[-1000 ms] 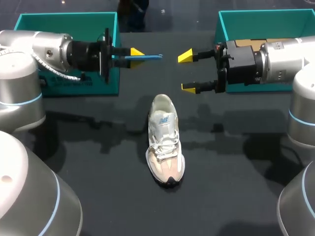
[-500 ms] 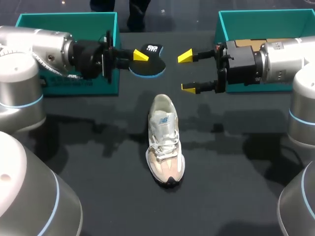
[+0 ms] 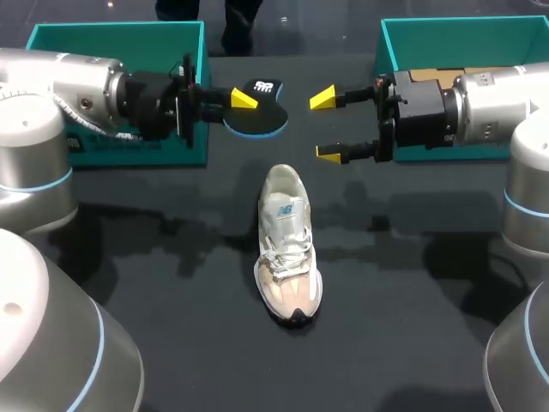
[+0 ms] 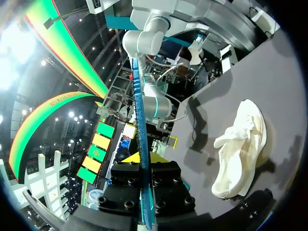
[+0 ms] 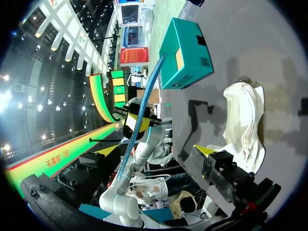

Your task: Take the shoe out of the shoebox, open the shoe tongue, remove and reinsert the insole, then place the shoe into the shoebox

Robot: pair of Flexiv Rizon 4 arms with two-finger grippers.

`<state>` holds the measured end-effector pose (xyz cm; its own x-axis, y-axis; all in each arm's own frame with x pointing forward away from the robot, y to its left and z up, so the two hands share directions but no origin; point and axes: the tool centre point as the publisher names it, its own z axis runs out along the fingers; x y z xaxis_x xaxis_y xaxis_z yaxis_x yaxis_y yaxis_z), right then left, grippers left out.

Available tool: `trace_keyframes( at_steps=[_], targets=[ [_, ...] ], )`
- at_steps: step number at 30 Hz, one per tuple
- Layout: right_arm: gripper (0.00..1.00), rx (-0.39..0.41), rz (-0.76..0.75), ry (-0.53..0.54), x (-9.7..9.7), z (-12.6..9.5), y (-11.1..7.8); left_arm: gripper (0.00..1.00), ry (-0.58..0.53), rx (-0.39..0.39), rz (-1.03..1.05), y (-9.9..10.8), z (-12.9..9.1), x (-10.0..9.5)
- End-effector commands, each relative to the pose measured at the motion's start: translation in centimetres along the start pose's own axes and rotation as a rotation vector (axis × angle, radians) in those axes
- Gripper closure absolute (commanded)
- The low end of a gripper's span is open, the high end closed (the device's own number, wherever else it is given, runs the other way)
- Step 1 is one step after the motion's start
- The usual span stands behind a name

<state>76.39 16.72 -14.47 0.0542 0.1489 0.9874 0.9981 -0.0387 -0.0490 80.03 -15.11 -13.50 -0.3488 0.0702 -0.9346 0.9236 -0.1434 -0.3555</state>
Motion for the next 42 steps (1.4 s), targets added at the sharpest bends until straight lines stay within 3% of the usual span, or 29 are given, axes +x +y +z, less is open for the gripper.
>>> trace_keyframes(
  at_steps=[1,7,14,26,42],
  targets=[
    [0.00,-0.001,0.000,-0.001,0.0,0.2,0.0,1.00,0.004,-0.013,0.020,0.5,-0.2,0.1],
    [0.00,-0.001,0.000,-0.001,0.0,0.2,0.0,1.00,0.003,-0.055,0.102,2.3,-0.9,-0.2],
    [0.00,-0.001,0.000,-0.001,0.0,0.2,0.0,1.00,0.046,-0.119,0.275,2.8,-0.4,-0.5],
    [0.00,-0.001,0.000,-0.001,0.0,0.2,0.0,1.00,0.055,-0.130,0.304,2.8,0.0,-0.2],
    [0.00,0.032,-0.090,0.014,0.3,1.9,0.4,1.00,0.056,-0.069,0.401,3.3,1.3,0.4]
  ],
)
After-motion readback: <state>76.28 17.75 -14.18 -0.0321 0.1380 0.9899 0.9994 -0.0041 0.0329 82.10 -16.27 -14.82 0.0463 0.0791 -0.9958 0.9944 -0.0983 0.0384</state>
